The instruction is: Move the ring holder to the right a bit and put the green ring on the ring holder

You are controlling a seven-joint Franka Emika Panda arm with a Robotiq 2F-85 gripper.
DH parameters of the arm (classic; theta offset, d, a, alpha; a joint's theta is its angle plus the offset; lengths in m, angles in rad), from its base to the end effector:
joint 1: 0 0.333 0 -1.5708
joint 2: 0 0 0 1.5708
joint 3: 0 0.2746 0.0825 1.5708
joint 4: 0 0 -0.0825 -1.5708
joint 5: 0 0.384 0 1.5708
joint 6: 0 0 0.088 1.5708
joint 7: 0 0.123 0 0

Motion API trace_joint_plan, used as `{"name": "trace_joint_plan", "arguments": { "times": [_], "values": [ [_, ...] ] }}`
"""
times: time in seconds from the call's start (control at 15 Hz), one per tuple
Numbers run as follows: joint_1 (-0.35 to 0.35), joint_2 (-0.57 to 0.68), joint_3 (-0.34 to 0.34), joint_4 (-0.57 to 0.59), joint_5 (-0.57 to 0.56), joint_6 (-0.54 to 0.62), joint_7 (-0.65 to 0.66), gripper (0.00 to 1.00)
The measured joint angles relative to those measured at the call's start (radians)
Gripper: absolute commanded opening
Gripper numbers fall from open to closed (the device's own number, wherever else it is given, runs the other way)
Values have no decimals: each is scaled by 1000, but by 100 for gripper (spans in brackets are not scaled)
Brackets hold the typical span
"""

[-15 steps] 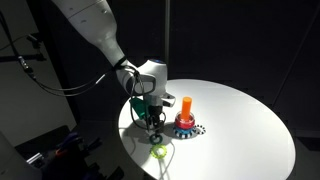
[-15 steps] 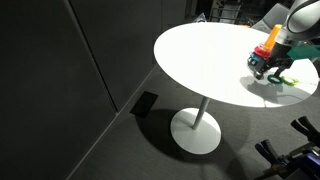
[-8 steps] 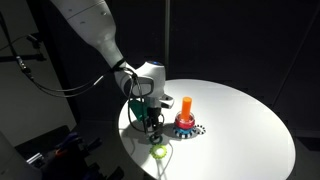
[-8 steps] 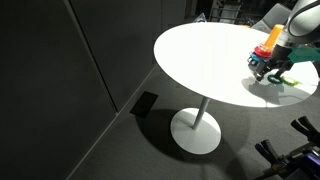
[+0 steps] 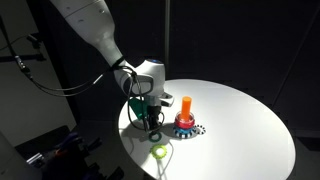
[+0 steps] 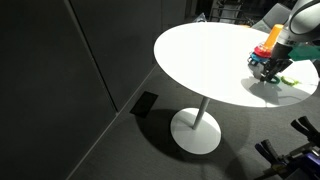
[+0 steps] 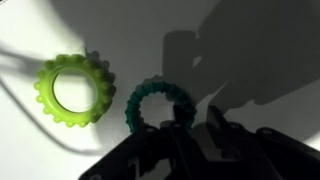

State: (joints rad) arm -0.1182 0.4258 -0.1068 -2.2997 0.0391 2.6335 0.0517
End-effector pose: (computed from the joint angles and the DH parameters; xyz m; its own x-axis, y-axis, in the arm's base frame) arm 0.4822 -0.1167 0.1019 0.9500 -0.2998 -0.0868 -0.2980 -0.9540 0.0327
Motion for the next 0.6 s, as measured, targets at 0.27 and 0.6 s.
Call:
{"name": "trace_joint_plan", "arguments": {
  "times": [0.27,0.6],
  "values": [
    [-11,-10,-11,0,0,-2,0,6],
    [-14,-44,-34,3,0,-24,1,6]
  ]
}}
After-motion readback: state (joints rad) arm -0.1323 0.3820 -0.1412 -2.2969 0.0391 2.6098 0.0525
